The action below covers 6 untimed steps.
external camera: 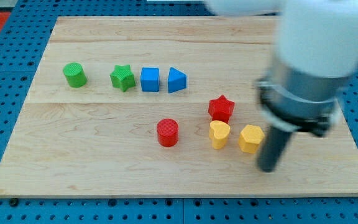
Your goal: Nudge red star a bit left
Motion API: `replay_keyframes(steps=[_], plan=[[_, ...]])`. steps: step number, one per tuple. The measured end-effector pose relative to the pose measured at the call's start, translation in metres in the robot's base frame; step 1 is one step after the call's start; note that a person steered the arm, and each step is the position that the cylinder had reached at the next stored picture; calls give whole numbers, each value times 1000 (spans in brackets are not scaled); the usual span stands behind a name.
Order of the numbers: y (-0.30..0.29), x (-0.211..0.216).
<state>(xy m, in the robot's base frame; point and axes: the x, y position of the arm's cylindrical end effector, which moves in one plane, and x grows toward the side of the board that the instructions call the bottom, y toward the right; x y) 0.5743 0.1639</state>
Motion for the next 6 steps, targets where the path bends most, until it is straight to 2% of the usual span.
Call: replay_keyframes(steps=[1,3,5,6], plan=[[69,-10],[61,-71],[-64,-83],[-79,-107]])
